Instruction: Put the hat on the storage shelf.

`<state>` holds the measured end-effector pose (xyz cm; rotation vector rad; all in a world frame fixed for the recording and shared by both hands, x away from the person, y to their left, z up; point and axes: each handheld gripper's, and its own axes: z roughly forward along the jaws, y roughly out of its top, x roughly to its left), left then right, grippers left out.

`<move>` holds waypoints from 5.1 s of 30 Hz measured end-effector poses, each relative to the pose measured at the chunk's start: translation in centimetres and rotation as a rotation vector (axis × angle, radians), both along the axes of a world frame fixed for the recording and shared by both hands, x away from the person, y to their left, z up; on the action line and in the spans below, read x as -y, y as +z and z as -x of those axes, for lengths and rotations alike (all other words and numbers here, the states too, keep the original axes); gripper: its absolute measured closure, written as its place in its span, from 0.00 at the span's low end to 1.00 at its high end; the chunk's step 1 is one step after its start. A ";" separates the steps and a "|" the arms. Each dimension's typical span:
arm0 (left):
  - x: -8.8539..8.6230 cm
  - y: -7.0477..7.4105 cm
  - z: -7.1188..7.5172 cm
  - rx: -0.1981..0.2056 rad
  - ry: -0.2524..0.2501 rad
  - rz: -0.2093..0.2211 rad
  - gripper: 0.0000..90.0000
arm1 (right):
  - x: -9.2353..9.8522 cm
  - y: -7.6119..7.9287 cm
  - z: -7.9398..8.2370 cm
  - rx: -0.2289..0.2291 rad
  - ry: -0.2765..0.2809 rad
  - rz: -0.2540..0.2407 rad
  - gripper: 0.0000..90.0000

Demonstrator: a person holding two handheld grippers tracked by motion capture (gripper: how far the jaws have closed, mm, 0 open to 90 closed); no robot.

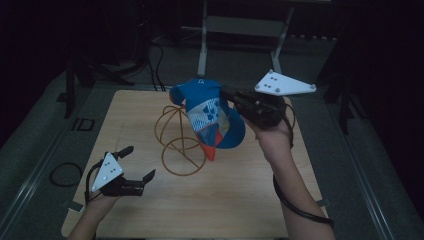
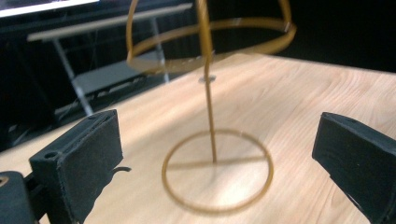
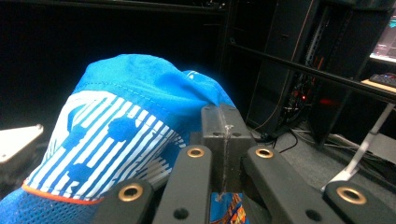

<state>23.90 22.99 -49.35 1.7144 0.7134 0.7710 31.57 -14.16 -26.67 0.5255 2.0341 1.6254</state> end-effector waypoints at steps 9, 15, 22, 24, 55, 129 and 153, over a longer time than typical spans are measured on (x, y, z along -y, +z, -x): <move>-1.7 -4.1 1.5 -0.063 0.084 -0.014 0.02 | -4.2 -0.2 -1.9 -0.035 0.027 0.031 1.00; -2.3 -5.5 1.8 -0.107 0.099 0.007 0.02 | -7.5 -0.5 -2.8 -0.052 0.046 0.061 1.00; -3.1 -6.2 2.5 -0.129 0.119 0.060 0.02 | -10.2 -1.6 -3.8 -0.102 0.099 0.080 1.00; -3.3 -6.4 2.8 -0.135 0.126 0.067 0.02 | -10.7 -2.3 -4.0 -0.114 0.110 0.089 1.00; -3.4 -6.8 2.7 -0.153 0.118 0.091 0.02 | -8.8 -8.3 -5.5 -0.227 0.075 0.142 1.00; -3.3 -7.0 2.5 -0.165 0.096 0.102 0.02 | -5.9 -12.1 -4.1 -0.265 0.127 0.072 0.38; -3.3 -7.1 2.5 -0.164 0.090 0.094 0.02 | -3.5 -15.5 -2.9 -0.286 0.183 0.098 0.16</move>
